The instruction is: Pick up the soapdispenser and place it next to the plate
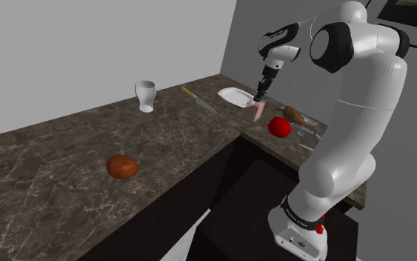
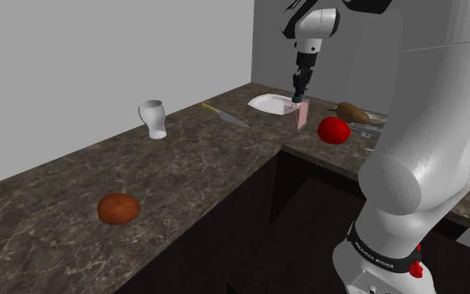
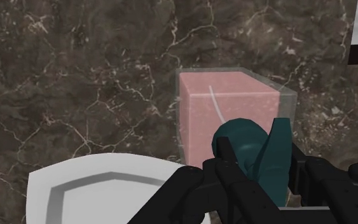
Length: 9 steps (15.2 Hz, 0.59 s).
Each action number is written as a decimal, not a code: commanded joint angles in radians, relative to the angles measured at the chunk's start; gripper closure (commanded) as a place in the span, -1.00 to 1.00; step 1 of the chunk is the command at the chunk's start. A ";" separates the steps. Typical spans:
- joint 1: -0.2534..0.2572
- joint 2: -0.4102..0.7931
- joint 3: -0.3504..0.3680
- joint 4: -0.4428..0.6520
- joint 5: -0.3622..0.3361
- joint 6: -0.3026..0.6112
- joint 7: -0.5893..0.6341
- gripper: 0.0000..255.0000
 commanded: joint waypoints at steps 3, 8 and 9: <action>0.000 0.000 0.000 0.000 0.000 0.000 0.000 -1.00; 0.000 -0.019 -0.005 0.044 -0.012 -0.061 0.008 -1.00; 0.000 -0.026 -0.006 0.068 -0.016 -0.091 0.011 -1.00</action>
